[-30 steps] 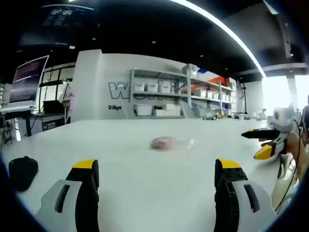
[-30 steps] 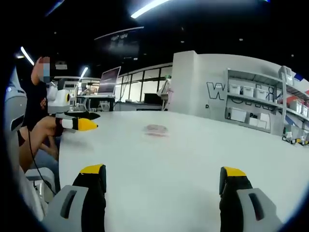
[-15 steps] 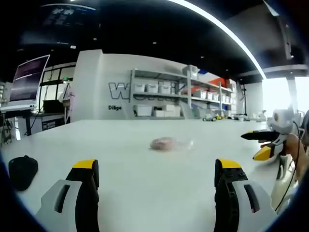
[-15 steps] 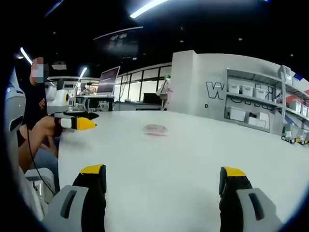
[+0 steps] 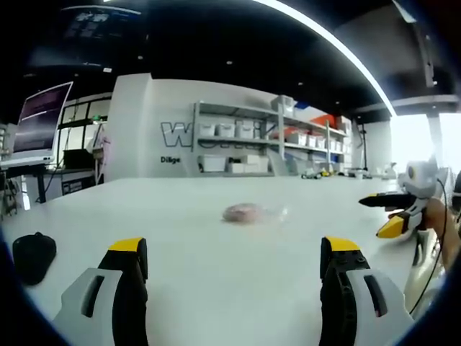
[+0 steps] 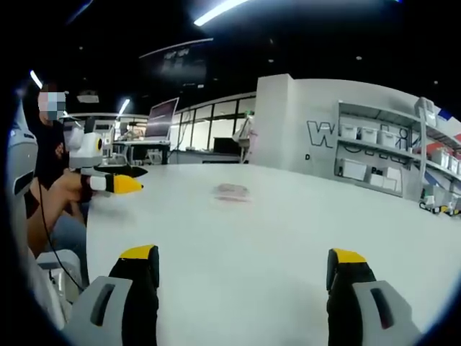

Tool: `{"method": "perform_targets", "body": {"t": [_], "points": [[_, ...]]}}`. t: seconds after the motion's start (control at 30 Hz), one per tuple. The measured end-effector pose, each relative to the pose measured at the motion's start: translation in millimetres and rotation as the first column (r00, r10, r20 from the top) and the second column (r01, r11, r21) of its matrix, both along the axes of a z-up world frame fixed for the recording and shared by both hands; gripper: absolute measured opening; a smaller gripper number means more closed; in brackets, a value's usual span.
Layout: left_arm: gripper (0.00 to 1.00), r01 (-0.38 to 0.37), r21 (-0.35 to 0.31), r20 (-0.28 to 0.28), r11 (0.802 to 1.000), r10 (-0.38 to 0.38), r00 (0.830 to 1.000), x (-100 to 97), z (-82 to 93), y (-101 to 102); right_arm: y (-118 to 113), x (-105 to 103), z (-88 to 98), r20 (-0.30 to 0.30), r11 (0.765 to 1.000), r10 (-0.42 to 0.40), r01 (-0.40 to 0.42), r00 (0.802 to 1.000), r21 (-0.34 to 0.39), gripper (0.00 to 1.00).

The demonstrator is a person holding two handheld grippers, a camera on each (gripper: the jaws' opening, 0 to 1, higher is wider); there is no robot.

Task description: Open the resealable bag by pulling the two sides of the seal apart until the entire bag opening is separated and visibly accessible.

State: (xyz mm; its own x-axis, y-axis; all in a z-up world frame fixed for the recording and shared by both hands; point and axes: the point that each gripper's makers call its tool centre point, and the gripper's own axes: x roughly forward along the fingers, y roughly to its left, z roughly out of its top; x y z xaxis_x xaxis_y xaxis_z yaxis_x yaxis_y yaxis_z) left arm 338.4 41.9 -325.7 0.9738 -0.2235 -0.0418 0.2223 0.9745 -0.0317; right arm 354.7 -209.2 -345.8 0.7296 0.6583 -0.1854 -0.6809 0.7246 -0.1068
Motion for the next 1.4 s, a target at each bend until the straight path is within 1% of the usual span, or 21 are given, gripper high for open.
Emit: {"method": "perform_targets", "body": {"t": [0.8,1.4], "points": [[1.0,0.01,0.004,-0.008,1.0,-0.01,1.0,0.3,-1.2,-1.5,0.6,-0.1,-1.6,-0.01,1.0,0.008,-0.008,1.0,-0.004,0.98],[0.99,0.009,0.003,-0.004,1.0,-0.009,1.0,-0.3,-0.3,-1.2,0.3,-0.8,-0.1,-0.002,1.0,0.008,-0.008,1.0,-0.001,0.98]]}}
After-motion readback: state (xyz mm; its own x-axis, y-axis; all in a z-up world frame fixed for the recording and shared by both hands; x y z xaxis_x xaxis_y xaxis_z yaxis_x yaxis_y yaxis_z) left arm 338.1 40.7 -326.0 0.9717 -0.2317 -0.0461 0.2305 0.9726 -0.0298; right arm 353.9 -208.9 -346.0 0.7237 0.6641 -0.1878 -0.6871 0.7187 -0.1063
